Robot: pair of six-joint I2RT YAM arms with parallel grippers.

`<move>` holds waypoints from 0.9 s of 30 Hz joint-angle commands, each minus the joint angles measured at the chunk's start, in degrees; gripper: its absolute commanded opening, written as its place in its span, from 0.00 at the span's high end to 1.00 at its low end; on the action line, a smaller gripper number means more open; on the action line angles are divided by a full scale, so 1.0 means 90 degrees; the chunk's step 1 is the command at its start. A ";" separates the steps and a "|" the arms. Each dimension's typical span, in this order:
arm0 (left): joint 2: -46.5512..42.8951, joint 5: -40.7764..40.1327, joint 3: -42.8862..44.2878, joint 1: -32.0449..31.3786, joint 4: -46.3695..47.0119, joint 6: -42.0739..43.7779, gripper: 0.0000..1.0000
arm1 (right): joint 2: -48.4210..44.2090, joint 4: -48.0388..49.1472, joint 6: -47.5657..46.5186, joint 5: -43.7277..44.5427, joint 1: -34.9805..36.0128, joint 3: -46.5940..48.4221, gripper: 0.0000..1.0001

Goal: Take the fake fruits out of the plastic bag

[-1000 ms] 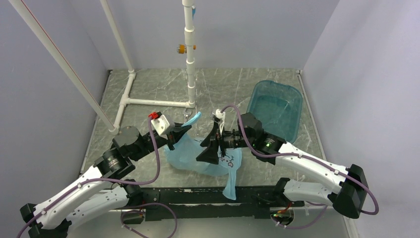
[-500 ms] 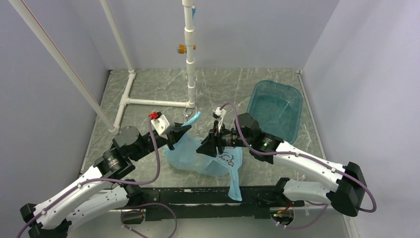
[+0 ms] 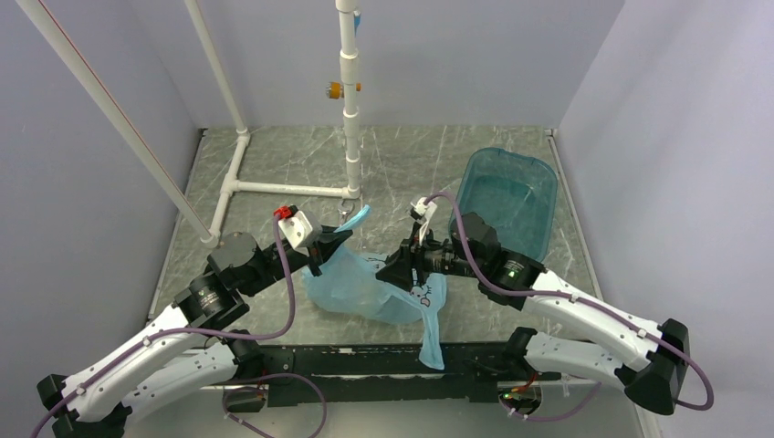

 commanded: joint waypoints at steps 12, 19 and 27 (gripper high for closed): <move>-0.0026 0.0031 0.0068 0.0030 0.0232 0.0047 1.00 | 0.0341 0.0011 -0.0212 -0.0074 0.0021 0.0099 0.47; -0.0039 0.0011 0.0059 0.0031 0.0227 0.0042 1.00 | 0.0934 0.0041 -0.0324 0.0402 0.0354 0.0354 0.47; 0.0053 -0.0630 0.0153 0.0031 0.0054 -0.0399 0.72 | 0.1054 0.0264 0.0247 0.2222 0.0717 0.0495 1.00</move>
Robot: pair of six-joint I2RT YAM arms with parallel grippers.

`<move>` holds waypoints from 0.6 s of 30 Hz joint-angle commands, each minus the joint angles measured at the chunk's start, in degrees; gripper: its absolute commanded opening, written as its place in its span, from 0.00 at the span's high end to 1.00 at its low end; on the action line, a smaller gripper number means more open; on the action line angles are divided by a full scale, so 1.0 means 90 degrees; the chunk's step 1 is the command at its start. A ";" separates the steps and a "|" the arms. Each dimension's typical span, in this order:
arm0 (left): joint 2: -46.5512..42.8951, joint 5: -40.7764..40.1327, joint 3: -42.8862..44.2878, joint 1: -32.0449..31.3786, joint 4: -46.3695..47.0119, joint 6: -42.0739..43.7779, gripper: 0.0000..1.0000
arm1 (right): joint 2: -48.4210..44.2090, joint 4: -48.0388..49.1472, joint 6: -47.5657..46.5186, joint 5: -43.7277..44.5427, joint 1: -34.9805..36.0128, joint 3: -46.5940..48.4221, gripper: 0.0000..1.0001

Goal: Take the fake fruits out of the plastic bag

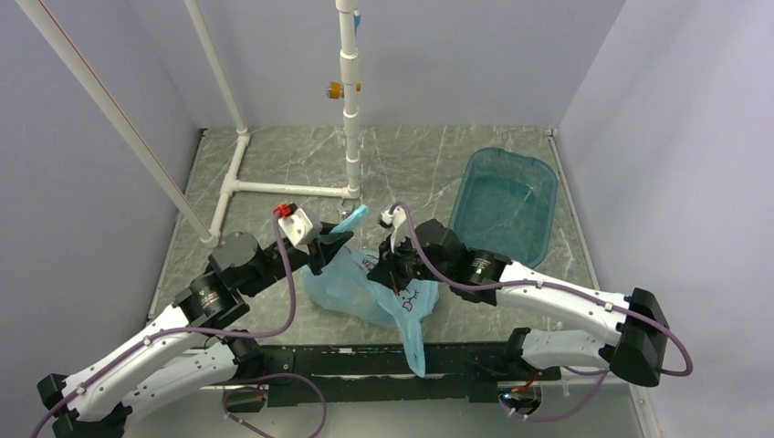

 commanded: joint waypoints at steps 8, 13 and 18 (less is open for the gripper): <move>-0.0092 -0.1989 0.1249 0.0030 -0.2815 -0.3050 0.06 | -0.0792 0.0621 0.1473 0.2623 -0.0257 -0.0024 1.00; -0.0519 -0.1010 0.1326 0.0032 -0.3248 -0.4292 0.01 | -0.0705 0.0569 0.1617 0.2435 -0.0329 0.0115 1.00; -0.0550 -0.0114 0.0747 0.0029 -0.2515 -0.4969 0.03 | -0.0772 0.0900 0.1839 0.1903 -0.0330 -0.0050 1.00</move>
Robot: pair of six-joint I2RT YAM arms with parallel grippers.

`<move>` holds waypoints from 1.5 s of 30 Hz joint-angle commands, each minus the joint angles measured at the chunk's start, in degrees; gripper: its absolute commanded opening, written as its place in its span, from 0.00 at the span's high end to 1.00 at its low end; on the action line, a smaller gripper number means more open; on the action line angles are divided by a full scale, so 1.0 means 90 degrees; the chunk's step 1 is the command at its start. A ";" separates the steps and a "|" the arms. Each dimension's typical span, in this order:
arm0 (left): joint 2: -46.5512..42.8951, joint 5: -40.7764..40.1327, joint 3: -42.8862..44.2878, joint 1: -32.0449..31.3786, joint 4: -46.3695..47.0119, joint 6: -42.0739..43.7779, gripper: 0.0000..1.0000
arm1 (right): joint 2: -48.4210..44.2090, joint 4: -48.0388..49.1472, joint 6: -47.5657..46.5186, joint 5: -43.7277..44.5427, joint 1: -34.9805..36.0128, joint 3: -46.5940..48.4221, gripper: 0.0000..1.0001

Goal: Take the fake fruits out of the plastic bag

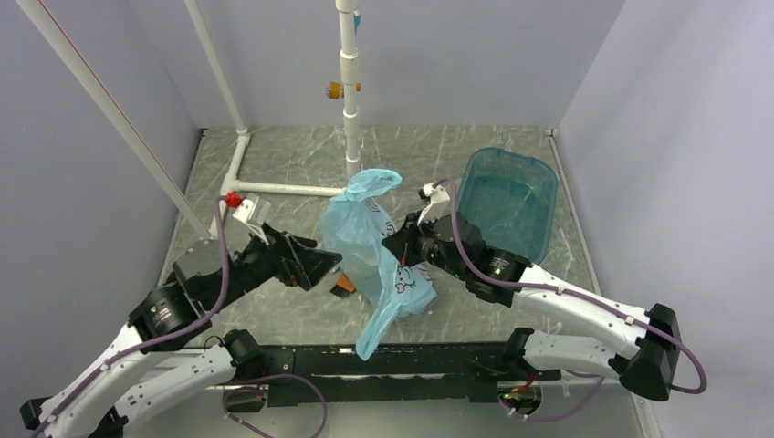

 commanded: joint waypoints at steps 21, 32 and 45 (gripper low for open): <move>0.2317 -0.0488 -0.0322 0.0016 0.1246 -0.1374 0.63 | -0.0312 0.1464 0.0637 -0.1442 0.0043 -0.0758 0.93; 0.2477 -0.0493 -0.0360 0.0020 0.1396 -0.1151 1.00 | -0.0227 0.1293 0.0509 -0.1318 0.0044 -0.0659 0.75; 0.1608 0.0071 -0.1108 0.0020 0.1308 -0.1074 1.00 | 0.0032 0.1081 0.0367 -0.0834 0.0081 -0.0598 0.52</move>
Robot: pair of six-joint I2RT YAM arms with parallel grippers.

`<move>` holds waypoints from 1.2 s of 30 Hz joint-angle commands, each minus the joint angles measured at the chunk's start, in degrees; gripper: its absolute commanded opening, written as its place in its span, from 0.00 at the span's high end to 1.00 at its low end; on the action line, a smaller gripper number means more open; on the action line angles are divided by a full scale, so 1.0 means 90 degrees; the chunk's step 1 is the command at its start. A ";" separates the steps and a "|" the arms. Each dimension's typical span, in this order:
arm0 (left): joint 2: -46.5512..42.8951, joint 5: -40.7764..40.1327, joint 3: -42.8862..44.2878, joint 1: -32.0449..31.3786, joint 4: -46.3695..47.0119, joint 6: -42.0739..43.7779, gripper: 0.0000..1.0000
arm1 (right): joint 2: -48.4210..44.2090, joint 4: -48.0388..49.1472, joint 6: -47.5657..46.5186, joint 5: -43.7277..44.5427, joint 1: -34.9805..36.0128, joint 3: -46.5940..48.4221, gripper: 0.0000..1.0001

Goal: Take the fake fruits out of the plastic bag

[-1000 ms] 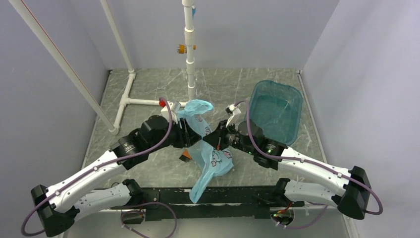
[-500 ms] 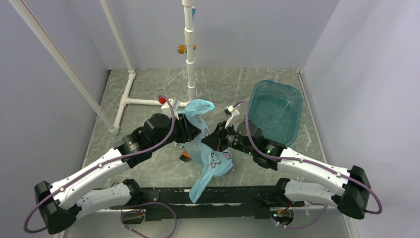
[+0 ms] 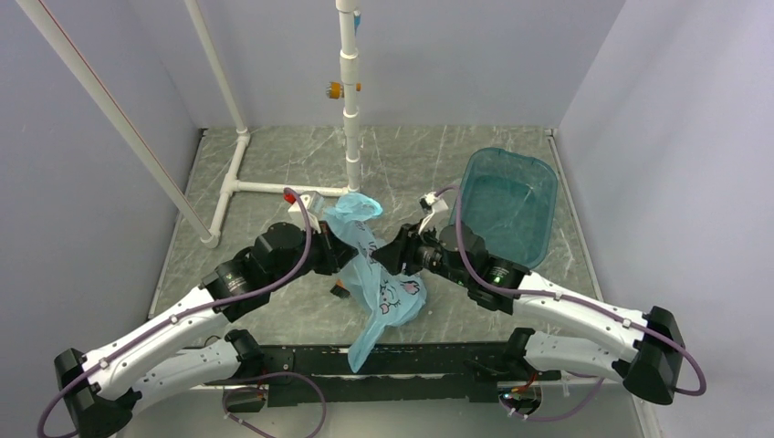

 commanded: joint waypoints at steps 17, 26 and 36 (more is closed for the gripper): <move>-0.0736 0.0024 0.0093 0.0013 -0.1383 0.0168 1.00 | -0.0066 -0.0600 -0.0364 0.1708 0.0431 0.0258 0.42; -0.1323 0.0348 -0.0323 0.0020 -0.1176 -0.0054 1.00 | 0.0695 0.0107 -0.0555 0.0611 0.0544 0.0509 0.11; -0.1251 0.0337 -0.0210 0.0019 -0.1400 0.0019 1.00 | 0.1040 -0.0265 -0.0534 0.1481 0.1062 0.0836 0.02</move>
